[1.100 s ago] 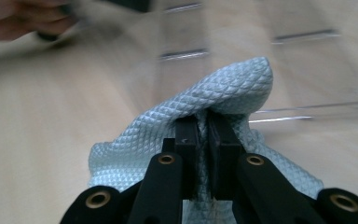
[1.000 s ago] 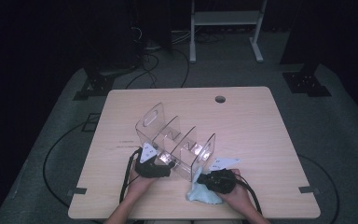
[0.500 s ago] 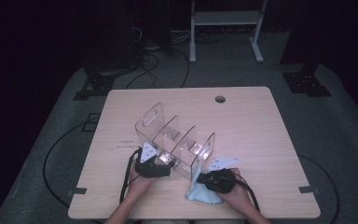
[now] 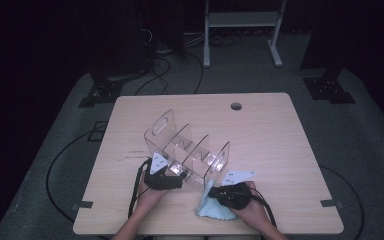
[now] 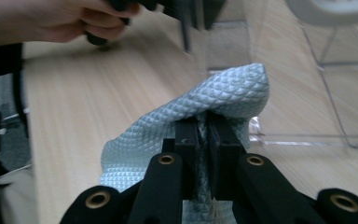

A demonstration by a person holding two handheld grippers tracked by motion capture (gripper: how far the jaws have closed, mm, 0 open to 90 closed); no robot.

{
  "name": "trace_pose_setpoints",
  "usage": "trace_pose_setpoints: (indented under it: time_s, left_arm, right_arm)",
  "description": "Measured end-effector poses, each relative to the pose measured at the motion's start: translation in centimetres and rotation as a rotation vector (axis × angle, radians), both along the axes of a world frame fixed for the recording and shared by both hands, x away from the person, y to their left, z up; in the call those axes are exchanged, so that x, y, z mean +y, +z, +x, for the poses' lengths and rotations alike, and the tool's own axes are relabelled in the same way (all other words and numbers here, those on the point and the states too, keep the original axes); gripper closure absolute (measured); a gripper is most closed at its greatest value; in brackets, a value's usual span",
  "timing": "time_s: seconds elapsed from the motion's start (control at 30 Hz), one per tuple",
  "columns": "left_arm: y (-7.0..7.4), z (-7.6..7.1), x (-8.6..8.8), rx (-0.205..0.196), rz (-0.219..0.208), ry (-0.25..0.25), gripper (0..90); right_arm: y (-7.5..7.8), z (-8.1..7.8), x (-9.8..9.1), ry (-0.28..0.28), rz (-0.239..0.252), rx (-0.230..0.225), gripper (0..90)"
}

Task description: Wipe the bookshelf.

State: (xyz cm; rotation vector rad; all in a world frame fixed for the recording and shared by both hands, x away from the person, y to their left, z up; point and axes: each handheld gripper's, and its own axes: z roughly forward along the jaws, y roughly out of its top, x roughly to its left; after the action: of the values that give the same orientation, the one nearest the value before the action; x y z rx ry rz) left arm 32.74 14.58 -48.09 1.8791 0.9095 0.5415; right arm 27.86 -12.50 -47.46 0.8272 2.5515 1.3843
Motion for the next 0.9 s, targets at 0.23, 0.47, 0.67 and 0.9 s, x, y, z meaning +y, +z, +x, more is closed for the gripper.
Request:
trace_pose_setpoints:
  time_s: [0.23,0.47,0.67,0.9]
  left_arm:
    - [0.0,-0.1,0.1,-0.001,-0.001,-0.005,8.0]
    - [0.0,-0.1,0.1,0.000,0.003,-0.006,8.0]
    - [0.0,-0.3,0.0,-0.001,0.000,-0.012,8.1]
    - [-0.1,-0.3,0.0,-0.003,-0.002,-0.008,8.0]
  right_arm:
    - [0.7,1.1,-1.2,-0.073,0.028,-0.017,83.5]
    - [1.7,-0.1,-0.5,-0.023,0.050,-0.037,83.5]
    - [2.6,0.4,-1.4,-0.060,0.068,-0.067,83.4]
    - [2.4,0.5,-1.4,-0.064,0.058,-0.056,83.5]
